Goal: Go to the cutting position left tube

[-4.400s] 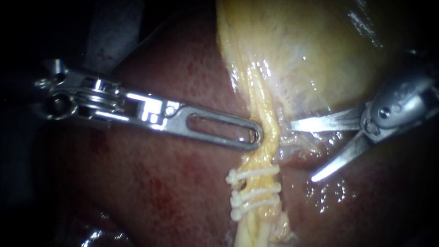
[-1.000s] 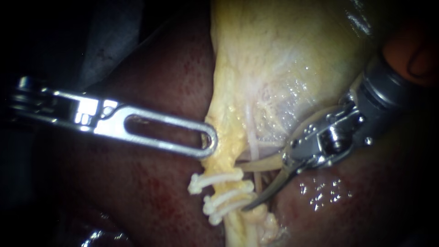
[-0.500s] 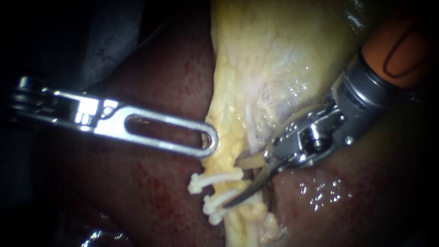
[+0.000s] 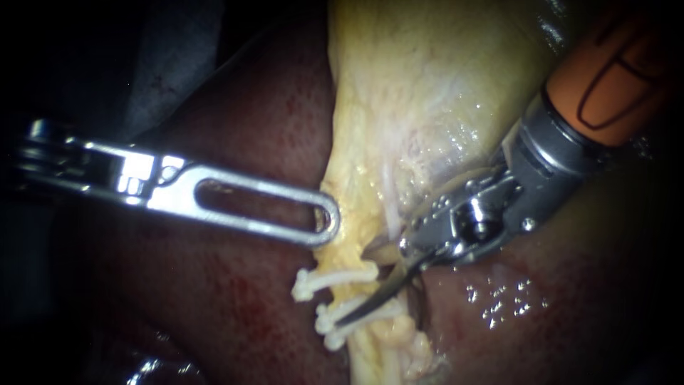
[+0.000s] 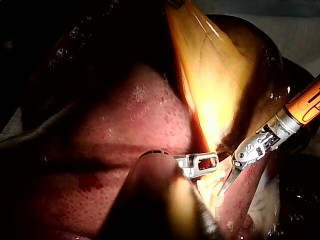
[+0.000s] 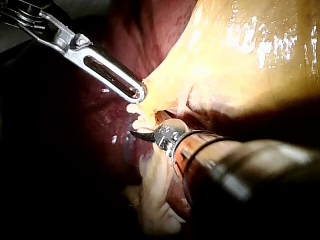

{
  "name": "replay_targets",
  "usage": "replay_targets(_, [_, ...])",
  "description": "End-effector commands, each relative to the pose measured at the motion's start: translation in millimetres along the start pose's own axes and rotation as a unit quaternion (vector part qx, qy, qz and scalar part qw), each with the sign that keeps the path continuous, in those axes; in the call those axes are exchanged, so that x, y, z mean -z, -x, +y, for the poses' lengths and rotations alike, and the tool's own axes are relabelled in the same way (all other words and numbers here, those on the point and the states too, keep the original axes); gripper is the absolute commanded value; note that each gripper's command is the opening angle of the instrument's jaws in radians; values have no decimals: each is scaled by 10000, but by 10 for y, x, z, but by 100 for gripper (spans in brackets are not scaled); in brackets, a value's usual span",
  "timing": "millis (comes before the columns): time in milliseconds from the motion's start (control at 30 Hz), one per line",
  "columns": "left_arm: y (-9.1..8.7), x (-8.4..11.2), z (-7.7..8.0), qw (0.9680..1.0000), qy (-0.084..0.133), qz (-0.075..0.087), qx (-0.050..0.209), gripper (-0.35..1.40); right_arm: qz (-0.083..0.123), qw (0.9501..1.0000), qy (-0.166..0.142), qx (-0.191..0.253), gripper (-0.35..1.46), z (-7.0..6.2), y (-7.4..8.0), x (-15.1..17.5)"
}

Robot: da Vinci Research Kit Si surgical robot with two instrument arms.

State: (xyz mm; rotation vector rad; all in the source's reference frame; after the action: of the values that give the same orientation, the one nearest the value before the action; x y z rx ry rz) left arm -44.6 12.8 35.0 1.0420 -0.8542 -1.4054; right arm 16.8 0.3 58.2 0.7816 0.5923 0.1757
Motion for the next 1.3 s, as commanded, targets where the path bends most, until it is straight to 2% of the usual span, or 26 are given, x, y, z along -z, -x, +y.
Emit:
replay_targets(33, [0,0,0,10000,1,-1,0,-35,-21,10000,-22,36,73,0,1,-2])
replay_targets(333, [0,0,0,10000,2,-3,1,-35,-19,10000,-65,-66,66,0,3,-6])
replay_targets(367, [0,0,-1,10000,2,-3,1,-35,-19,10000,-65,-66,63,1,3,-6])
replay_targets(400, [0,0,-1,10000,2,-3,1,-35,-20,10000,-66,-65,46,1,3,-5])
replay_targets(467, [0,0,-1,10000,2,-3,1,-35,-19,9999,-65,-95,32,1,3,-5])
replay_targets(1300, [0,0,-1,10000,2,-4,2,-35,38,9999,-82,-125,29,4,0,-6])
